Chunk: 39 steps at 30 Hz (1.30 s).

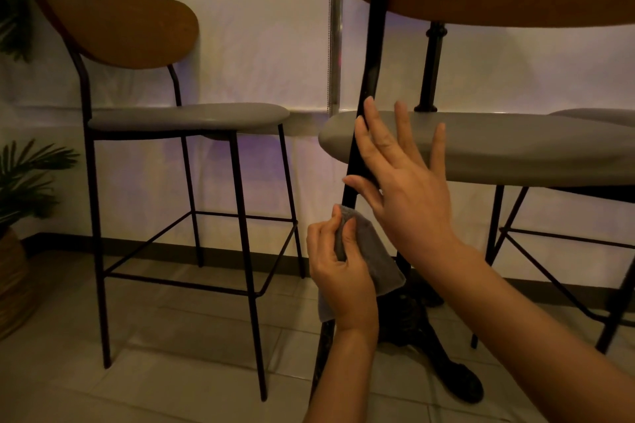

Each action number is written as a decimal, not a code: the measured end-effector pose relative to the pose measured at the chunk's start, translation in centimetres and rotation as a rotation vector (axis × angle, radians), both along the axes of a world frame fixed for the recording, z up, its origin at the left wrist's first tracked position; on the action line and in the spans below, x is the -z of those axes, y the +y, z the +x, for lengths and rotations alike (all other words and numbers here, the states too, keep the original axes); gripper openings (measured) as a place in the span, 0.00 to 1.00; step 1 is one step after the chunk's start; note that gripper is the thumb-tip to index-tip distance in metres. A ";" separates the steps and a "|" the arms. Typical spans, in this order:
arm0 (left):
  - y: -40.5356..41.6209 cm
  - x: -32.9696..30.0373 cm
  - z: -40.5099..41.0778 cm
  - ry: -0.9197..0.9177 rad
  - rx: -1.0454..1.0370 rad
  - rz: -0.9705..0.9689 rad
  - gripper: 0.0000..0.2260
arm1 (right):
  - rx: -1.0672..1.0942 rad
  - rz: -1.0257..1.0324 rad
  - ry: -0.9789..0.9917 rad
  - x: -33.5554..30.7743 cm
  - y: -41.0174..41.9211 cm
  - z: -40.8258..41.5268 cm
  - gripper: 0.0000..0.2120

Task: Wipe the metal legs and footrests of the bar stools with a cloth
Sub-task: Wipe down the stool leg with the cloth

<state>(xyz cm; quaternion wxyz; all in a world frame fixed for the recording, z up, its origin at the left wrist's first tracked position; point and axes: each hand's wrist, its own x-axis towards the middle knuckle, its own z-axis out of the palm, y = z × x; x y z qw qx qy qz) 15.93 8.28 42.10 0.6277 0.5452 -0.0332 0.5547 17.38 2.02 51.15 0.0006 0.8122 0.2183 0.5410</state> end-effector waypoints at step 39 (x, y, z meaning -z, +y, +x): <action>0.4 2.2 -1.7 0.112 0.137 -0.106 0.08 | 0.039 0.024 -0.011 0.5 0.5 0.0 0.30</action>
